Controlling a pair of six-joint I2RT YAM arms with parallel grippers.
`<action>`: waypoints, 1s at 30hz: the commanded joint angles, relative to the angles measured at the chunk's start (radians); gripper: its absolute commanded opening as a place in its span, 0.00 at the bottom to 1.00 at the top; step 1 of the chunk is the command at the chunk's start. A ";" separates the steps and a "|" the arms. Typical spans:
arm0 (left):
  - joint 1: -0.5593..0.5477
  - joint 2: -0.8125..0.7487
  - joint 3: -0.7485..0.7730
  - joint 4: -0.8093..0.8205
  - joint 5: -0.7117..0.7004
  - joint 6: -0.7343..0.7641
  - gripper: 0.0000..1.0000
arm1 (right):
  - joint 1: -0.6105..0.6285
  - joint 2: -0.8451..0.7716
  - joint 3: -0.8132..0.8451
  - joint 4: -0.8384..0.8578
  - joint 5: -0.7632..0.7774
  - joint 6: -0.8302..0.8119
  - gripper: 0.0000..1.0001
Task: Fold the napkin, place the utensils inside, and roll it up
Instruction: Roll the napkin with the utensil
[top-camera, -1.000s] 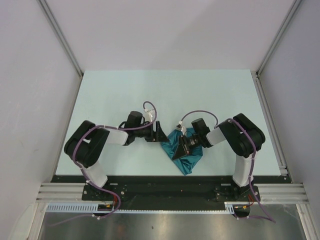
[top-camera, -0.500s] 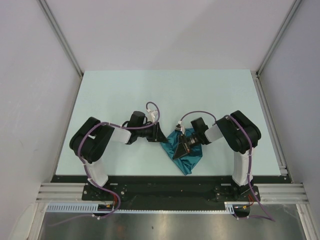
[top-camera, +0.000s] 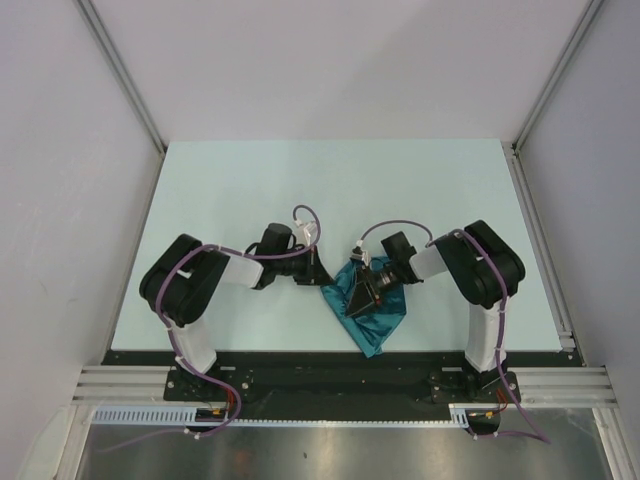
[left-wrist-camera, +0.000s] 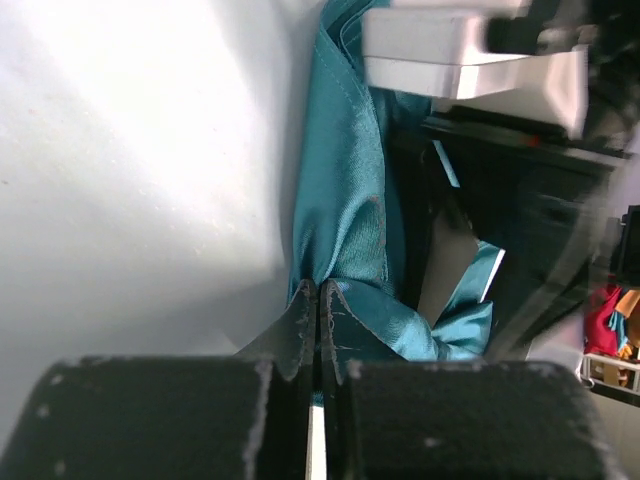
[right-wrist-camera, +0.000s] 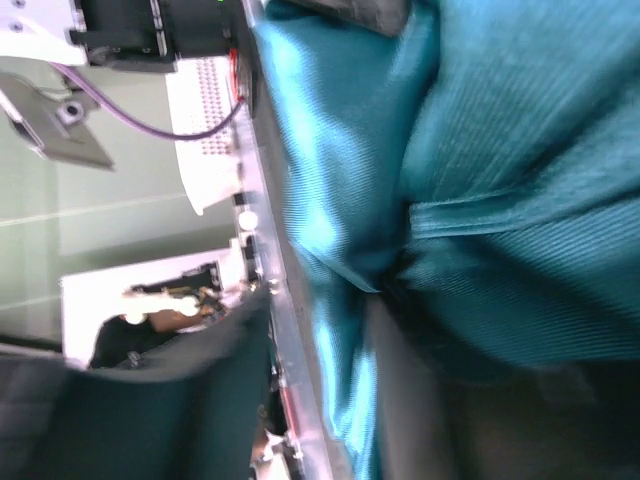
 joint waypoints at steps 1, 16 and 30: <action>-0.029 -0.016 0.001 -0.063 0.027 -0.023 0.00 | -0.020 -0.085 0.062 -0.146 0.162 -0.082 0.55; -0.028 -0.012 0.034 -0.137 -0.056 -0.086 0.00 | 0.493 -0.535 0.059 -0.401 1.389 -0.066 0.72; -0.028 -0.012 0.051 -0.167 -0.064 -0.081 0.00 | 0.701 -0.381 0.074 -0.355 1.613 -0.056 0.59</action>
